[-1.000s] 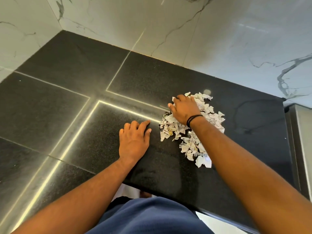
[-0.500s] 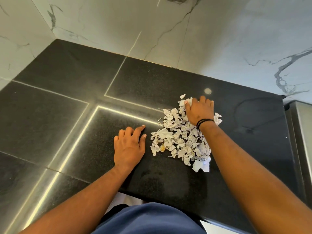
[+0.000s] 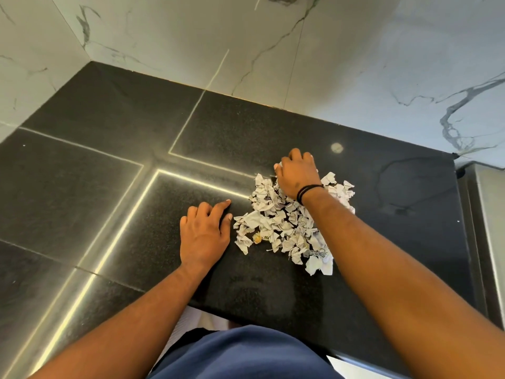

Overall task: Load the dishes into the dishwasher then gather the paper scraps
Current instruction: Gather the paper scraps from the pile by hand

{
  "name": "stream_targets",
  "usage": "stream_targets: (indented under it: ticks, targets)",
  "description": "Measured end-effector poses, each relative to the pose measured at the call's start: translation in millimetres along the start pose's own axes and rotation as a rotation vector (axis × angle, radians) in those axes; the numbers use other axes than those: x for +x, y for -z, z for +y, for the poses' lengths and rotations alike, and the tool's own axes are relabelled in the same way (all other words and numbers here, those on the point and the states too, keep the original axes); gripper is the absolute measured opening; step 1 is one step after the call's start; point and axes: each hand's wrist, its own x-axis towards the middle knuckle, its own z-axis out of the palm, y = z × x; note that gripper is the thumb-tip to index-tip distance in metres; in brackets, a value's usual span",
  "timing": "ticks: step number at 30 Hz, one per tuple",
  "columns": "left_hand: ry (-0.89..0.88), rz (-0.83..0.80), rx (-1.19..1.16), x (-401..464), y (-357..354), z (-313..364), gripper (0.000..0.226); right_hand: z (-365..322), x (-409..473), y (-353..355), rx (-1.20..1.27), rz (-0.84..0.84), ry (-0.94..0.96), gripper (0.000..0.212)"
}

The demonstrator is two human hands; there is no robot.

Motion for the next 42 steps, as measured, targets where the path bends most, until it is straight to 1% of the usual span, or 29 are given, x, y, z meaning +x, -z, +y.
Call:
stream_targets:
  ticks: [3, 5, 7, 8, 10, 11, 12, 14, 15, 17, 19, 21, 24, 27, 29, 31, 32, 34, 36, 39, 41, 42]
  targets:
    - [-0.003, 0.005, -0.006, 0, 0, 0, 0.037, -1, -28, 2, 0.074, 0.085, 0.09, 0.046]
    - [-0.009, 0.009, -0.008, 0, 0, 0, 0.037, 9, -47, 3, 0.222, 0.23, 0.059, 0.04]
    - [-0.008, 0.013, -0.006, 0, 0, 0, 0.037, 28, -62, 3, 0.326, 0.336, -0.103, 0.041]
    - [-0.005, 0.011, -0.004, 0, 0, 0, 0.039, 39, -68, 1, 0.326, 0.345, -0.205, 0.045]
    - [-0.001, 0.002, -0.004, 1, 0, 1, 0.046, 57, -78, -3, 0.311, 0.291, -0.374, 0.049]
    - [0.001, -0.002, -0.003, 1, 0, 1, 0.048, 60, -82, -3, 0.339, 0.243, -0.418, 0.049]
    - [0.002, -0.006, -0.003, 1, 0, 1, 0.05, 61, -88, -4, 0.381, 0.206, -0.421, 0.048]
    - [0.011, -0.012, -0.007, 1, 1, 0, 0.056, 56, -98, -5, 0.459, 0.169, -0.332, 0.045]
    - [0.013, -0.014, -0.01, 1, 1, 0, 0.059, 53, -104, -5, 0.498, 0.181, -0.28, 0.043]
    - [0.015, -0.021, -0.011, 1, 2, 0, 0.064, 50, -113, -6, 0.579, 0.263, -0.232, 0.039]
    - [0.012, -0.024, -0.004, 1, 2, 0, 0.067, 51, -122, -6, 0.616, 0.374, -0.265, 0.038]
    - [0.013, -0.012, -0.005, 1, 2, 1, 0.065, 55, -130, -5, 0.59, 0.448, -0.324, 0.037]
    - [0.008, 0.014, -0.015, 0, 1, 2, 0.058, 52, -131, -3, 0.509, 0.447, -0.311, 0.031]
    - [-0.003, 0.017, -0.025, 0, 1, 1, 0.051, 40, -115, 1, 0.378, 0.377, -0.289, 0.033]
    - [-0.002, 0.02, -0.038, 0, 1, 1, 0.043, 32, -100, 5, 0.268, 0.286, -0.284, 0.038]
    - [0.012, 0.01, -0.065, 0, 2, 1, 0.038, 28, -89, 4, 0.132, 0.198, -0.252, 0.036]
    - [0.021, -0.001, -0.086, 1, 3, 0, 0.036, 27, -85, 4, 0.07, 0.18, -0.238, 0.032]
    - [0.059, -0.021, -0.158, 2, 7, 1, 0.032, 28, -83, 4, 0.021, 0.213, -0.259, 0.026]
    - [0.193, -0.037, -0.319, 4, 12, 5, 0.032, 29, -88, 8, 0.06, 0.306, -0.315, 0.025]
    - [0.475, 0.003, -0.691, 11, 22, 19, 0.043, 24, -104, 17, 0.212, 0.453, -0.387, 0.023]
    - [0.582, 0.036, -0.96, 14, 31, 32, 0.031, 13, -117, 21, 0.348, 0.532, -0.401, 0.021]
    - [0.613, 0.027, -1.078, 16, 37, 39, 0.026, 4, -124, 22, 0.411, 0.558, -0.391, 0.019]
